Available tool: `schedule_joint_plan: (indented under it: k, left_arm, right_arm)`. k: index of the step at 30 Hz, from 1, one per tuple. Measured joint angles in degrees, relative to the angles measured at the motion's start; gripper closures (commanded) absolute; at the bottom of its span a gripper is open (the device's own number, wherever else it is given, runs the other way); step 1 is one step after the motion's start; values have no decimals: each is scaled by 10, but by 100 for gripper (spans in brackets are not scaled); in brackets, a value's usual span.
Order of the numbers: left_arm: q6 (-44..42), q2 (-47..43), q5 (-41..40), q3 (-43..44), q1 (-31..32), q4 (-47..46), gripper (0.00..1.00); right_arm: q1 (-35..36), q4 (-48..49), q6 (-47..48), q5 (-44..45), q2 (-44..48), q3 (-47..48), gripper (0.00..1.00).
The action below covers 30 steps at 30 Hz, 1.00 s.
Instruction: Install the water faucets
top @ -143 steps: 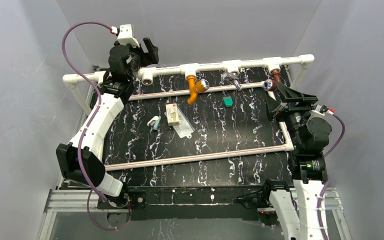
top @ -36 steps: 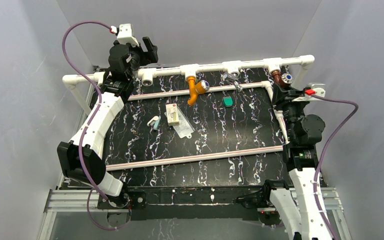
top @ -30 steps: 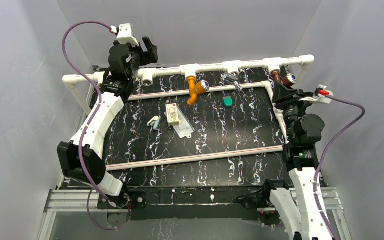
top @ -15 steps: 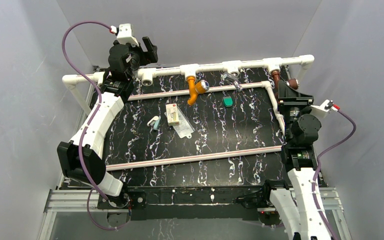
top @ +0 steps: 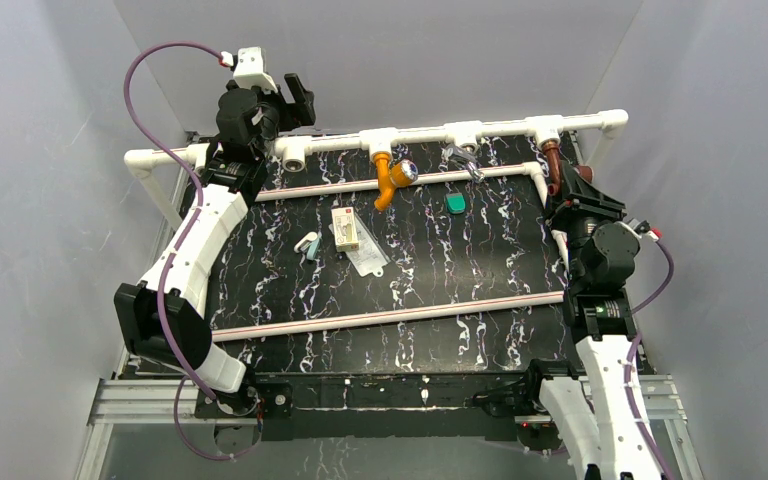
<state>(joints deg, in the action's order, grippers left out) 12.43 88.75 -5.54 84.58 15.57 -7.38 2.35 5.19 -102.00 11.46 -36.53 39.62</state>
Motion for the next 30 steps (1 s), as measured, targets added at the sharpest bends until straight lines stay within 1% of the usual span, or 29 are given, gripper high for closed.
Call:
schedule_joint_plan:
  k: [4,5,6,7,9,12,15,16,19,27,30]
  left_arm:
    - [0,0,0,1,-1,0,21]
    - [0,1,0,1,-1,0,21]
    - [0,1,0,1,-1,-1,21]
    - [0,1,0,1,-1,-1,21]
    - [0,1,0,1,-1,0,21]
    - [0,1,0,2,-1,2,21]
    - [0,1,0,2,-1,3,21]
    - [0,1,0,2,-1,3,21]
    - [0,2,0,2,-1,3,21]
    - [0,2,0,2,-1,3,21]
    - [0,2,0,2,-1,3,20]
  right_arm:
    - [-3,-41,-54,-13,-11,23,99]
    - [-3,-53,-63,-15,-12,30,95]
    - [-4,-61,-71,-16,-13,35,87]
    - [-4,-68,-78,-17,-13,38,83]
    - [-4,-78,-87,-18,-12,41,77]
    - [-4,-84,-91,-18,-8,42,64]
    - [-4,-87,-90,-18,-6,42,53]
    - [-4,-91,-89,-23,-5,42,48]
    - [2,-103,-87,-48,3,42,38]
    - [7,-125,-61,-91,20,42,25]
    - [7,-136,-40,-98,27,45,22]
